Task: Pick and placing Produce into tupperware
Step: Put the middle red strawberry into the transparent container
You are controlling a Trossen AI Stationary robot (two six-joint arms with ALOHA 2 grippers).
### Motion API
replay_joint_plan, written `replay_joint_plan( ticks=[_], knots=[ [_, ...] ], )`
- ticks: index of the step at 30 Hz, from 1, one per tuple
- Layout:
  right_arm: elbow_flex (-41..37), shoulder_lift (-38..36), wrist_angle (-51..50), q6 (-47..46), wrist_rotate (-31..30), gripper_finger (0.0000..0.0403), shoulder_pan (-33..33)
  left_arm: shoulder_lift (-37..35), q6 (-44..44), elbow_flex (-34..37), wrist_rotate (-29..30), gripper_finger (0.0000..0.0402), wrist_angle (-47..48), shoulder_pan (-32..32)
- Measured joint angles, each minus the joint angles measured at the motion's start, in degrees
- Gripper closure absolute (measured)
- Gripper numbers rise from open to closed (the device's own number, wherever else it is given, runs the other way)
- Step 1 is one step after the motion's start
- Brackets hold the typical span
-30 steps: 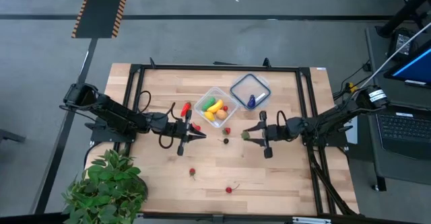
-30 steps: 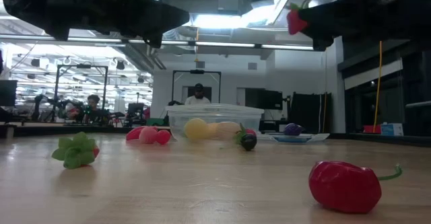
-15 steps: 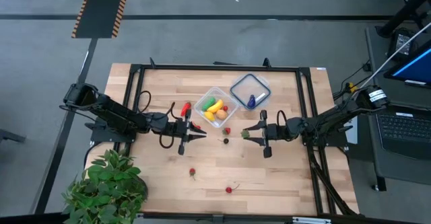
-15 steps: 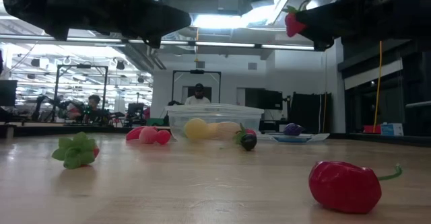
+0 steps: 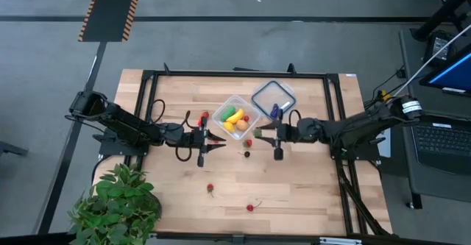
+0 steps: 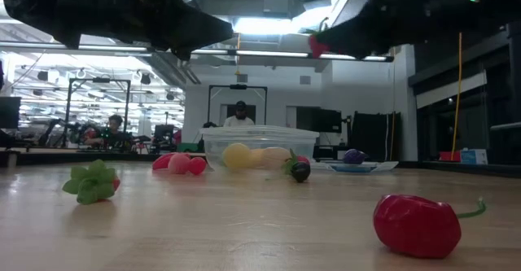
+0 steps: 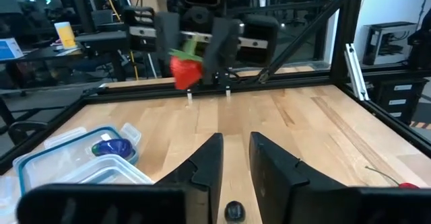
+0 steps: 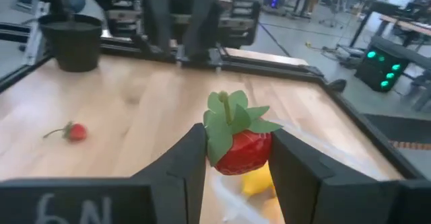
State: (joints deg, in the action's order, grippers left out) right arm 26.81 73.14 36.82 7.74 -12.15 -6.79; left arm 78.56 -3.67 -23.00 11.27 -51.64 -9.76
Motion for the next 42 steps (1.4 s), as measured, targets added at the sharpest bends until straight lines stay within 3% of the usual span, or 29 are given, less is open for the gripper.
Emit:
replay_joint_plan(
  ticks=[5,15,21,27,35,42],
  knots=[
    [4.1,0.0,-7.9,0.2,0.9,0.0267,4.2,0.0,0.0,0.0,0.0,0.0327,0.1,0.0],
    [16.8,1.8,-30.9,2.2,11.2,0.0267,12.0,0.0,0.0,0.0,0.0,0.0316,0.1,0.0],
    [26.4,11.6,-43.1,7.8,14.7,0.0267,13.9,0.0,0.0,0.0,0.0,0.0309,0.1,0.0],
    [36.3,21.6,-47.5,12.0,22.3,0.0267,16.4,0.0,0.1,0.0,0.0,0.0304,0.2,0.0],
    [52.6,33.1,-66.5,18.3,29.7,0.0267,19.4,0.0,0.1,0.0,0.0,0.0299,0.2,0.0],
    [59.2,39.3,-72.1,21.1,33.3,0.0267,20.4,0.0,0.1,0.0,0.0,0.0312,0.2,0.0]
  ],
)
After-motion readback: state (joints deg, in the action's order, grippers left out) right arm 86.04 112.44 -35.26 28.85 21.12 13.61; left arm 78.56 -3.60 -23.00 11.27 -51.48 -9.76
